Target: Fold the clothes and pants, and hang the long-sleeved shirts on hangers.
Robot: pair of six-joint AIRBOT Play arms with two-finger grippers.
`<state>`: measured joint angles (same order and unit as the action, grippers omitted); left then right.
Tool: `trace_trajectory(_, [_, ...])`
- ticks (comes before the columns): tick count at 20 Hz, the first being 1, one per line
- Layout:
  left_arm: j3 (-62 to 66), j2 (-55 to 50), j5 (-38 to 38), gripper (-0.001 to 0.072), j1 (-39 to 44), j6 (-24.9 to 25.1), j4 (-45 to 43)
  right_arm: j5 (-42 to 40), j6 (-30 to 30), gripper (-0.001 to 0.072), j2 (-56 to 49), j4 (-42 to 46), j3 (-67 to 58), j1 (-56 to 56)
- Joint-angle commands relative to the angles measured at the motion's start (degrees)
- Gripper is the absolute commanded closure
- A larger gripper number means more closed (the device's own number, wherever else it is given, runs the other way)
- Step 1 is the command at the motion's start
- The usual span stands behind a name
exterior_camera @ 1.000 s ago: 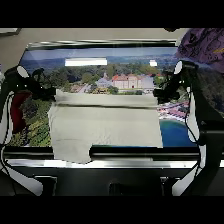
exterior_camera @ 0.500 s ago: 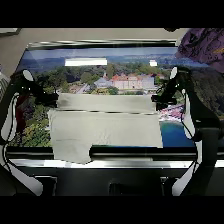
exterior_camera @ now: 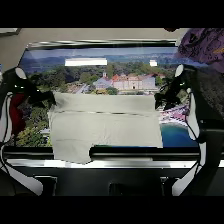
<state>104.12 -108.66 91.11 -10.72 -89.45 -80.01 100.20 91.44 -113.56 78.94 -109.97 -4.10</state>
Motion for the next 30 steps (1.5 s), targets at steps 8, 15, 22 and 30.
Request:
trace_trajectory(8, [-56.9, 41.2, -13.8, 0.0034, -30.8, 6.2, 20.6, -12.9, -10.1, 0.0217, 31.0, -21.7, 37.7, -29.4])
trace_trajectory(15, [-80.1, 48.5, -19.3, 0.0044, -29.2, 15.8, 25.8, -16.4, -11.2, 0.0218, 35.8, -23.0, 50.3, -29.9])
trace_trajectory(22, [-81.1, 48.5, -20.5, 0.0044, -24.3, 17.5, 23.2, -16.3, -11.2, 0.0219, 35.8, -23.3, 50.3, -29.9])
trace_trajectory(30, [-82.8, 48.2, -16.9, 0.0045, -23.5, 16.8, 24.5, -17.7, -11.3, 0.0234, 35.8, -23.3, 50.3, -29.9])
